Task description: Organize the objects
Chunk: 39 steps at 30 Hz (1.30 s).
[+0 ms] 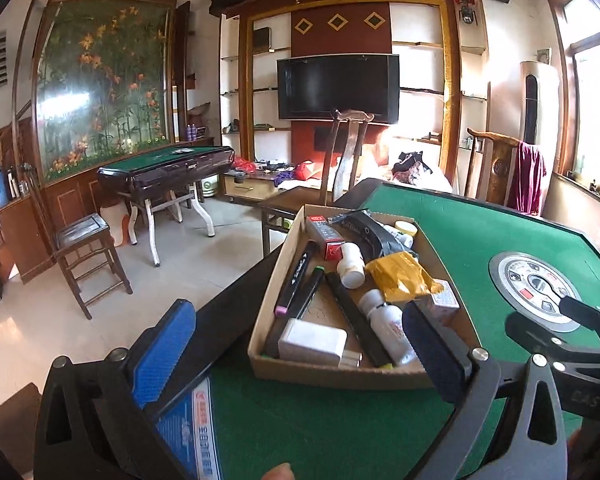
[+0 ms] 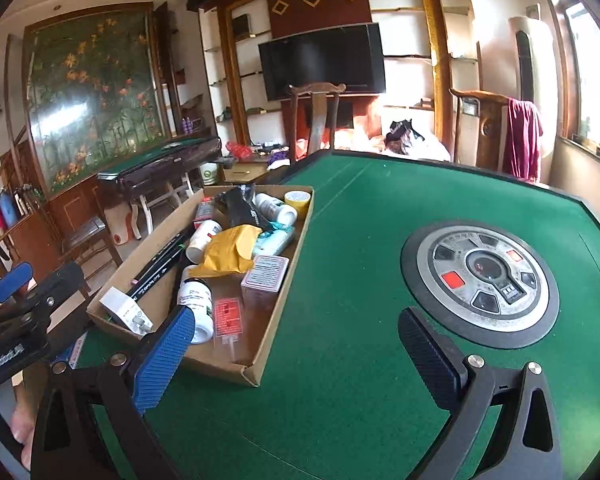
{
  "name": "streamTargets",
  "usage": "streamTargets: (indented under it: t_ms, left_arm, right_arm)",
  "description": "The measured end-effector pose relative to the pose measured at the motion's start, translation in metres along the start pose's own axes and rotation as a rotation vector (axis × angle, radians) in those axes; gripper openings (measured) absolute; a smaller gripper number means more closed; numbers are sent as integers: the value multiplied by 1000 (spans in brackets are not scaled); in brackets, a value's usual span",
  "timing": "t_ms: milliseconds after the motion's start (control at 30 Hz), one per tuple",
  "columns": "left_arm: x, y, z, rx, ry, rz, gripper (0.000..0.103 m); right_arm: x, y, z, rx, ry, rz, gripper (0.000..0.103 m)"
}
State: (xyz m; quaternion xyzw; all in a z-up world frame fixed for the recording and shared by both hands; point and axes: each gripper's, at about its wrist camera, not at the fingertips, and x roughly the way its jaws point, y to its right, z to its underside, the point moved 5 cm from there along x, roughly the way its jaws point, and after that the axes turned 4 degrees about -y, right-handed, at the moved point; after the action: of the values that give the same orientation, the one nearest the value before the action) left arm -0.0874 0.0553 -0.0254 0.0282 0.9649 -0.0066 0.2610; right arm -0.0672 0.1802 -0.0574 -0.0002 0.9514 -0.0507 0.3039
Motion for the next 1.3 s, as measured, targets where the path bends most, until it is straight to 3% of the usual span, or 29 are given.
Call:
streamTargets:
  t_ms: [167, 300, 467, 767, 1300]
  left_arm:
    - [-8, 0, 2, -54, 14, -55, 103]
    - [-7, -2, 2, -79, -12, -35, 103]
    - [3, -3, 2, -21, -72, -141, 103]
    - [1, -8, 2, 6, -32, -154, 103]
    - [6, -9, 4, 31, -58, -148, 103]
  right_arm:
    - [-4, -4, -2, -28, 34, -3, 103]
    - [-12, -7, 3, -44, 60, -3, 103]
    - [-16, -17, 4, -89, 73, -12, 103]
    - [-22, -35, 7, -152, 97, -27, 103]
    - [-22, -39, 9, -159, 86, -32, 103]
